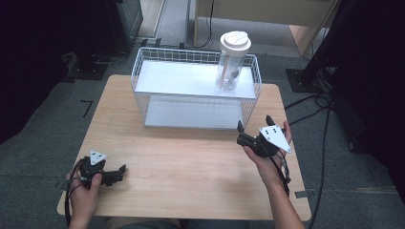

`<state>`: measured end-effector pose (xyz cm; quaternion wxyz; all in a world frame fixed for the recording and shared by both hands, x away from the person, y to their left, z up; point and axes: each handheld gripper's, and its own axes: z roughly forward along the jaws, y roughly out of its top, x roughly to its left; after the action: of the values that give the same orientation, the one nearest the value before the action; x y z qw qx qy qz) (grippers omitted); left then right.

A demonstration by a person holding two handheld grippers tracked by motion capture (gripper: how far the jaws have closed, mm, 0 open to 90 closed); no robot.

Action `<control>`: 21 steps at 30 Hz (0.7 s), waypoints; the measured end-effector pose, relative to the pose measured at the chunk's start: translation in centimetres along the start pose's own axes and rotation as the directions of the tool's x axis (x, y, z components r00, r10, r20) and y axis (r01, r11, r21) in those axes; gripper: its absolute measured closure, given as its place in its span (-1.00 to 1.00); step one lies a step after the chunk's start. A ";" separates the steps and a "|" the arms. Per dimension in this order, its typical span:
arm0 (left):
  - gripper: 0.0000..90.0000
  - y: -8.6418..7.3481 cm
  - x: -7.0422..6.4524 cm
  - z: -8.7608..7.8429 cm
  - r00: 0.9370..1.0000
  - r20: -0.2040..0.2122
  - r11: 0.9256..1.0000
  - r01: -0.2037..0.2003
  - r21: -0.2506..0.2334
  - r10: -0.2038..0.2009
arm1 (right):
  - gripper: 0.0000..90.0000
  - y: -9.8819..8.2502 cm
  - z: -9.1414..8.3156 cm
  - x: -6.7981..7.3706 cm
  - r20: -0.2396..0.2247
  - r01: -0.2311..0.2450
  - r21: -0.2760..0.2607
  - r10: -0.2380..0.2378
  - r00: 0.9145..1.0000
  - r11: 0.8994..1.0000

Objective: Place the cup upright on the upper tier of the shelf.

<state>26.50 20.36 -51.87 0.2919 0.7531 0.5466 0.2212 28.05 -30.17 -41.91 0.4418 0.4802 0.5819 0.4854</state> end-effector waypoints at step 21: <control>-1.00 0.0 0.0 0.0 1.000 0.001 1.000 0.000 0.000 0.000 | -0.89 -7.3 -3.0 -2.7 0.063 -0.063 0.147 0.054 0.997 0.987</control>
<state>26.50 20.35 -51.86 0.2920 0.7531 0.5467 0.2208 24.59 -33.77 -48.59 0.4070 0.5429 0.5889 0.4391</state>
